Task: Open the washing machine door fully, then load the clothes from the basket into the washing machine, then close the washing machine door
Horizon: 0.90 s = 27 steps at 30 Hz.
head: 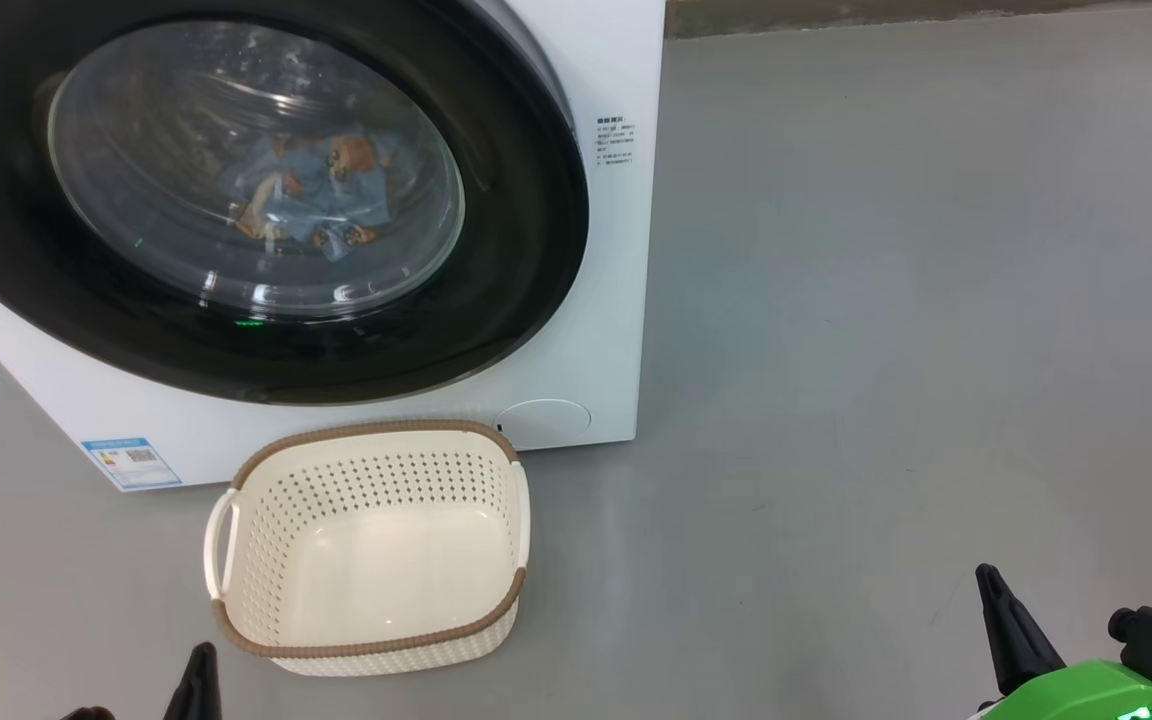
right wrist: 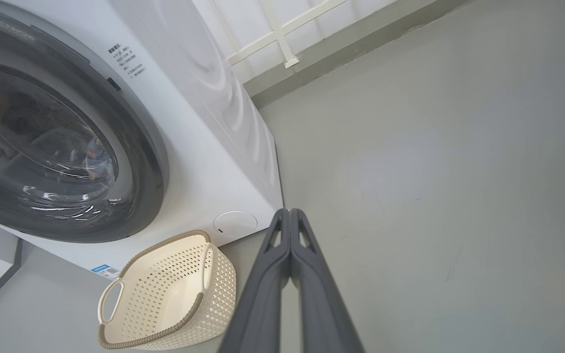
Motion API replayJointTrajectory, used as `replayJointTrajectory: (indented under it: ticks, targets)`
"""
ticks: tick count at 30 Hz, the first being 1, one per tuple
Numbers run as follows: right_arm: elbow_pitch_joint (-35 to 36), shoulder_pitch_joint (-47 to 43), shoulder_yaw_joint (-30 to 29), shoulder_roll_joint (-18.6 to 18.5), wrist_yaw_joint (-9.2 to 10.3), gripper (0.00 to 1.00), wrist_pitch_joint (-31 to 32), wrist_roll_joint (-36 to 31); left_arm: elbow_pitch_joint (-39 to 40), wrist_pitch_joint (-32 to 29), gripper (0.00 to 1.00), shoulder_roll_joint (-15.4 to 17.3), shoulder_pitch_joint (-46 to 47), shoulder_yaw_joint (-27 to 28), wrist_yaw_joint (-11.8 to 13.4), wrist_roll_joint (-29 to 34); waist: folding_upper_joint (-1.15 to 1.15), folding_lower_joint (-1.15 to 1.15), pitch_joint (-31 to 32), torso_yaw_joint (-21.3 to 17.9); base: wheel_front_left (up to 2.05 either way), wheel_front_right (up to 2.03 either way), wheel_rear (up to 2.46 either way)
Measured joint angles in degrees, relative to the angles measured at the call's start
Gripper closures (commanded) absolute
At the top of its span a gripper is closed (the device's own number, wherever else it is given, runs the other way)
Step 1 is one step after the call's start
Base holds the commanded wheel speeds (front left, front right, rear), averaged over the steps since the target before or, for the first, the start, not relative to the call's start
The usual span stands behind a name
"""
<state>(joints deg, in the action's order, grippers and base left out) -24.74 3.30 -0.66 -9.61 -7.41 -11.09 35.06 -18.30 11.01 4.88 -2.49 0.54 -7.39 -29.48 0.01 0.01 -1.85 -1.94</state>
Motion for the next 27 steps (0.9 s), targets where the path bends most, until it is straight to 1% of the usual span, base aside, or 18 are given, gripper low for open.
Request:
replayJointTrajectory:
  ticks: [11, 27]
  targets:
    - [0.97, 0.01, -0.59, 0.67, 0.00, 1.00, 1.71, 5.24, 0.16, -1.69, 1.00, -0.27, 0.18, 0.34, 0.00, -6.32, 0.00, 0.00, 0.18, 0.20, 0.00, 0.00, 0.00]
    - [2.27, 0.03, -1.81, 1.83, 0.01, 1.00, 4.50, 14.54, 0.66, -4.45, 1.00, -0.55, 0.75, 1.02, 0.00, -15.79, 0.00, -0.01, 0.43, 0.50, 0.00, 0.00, 0.00]
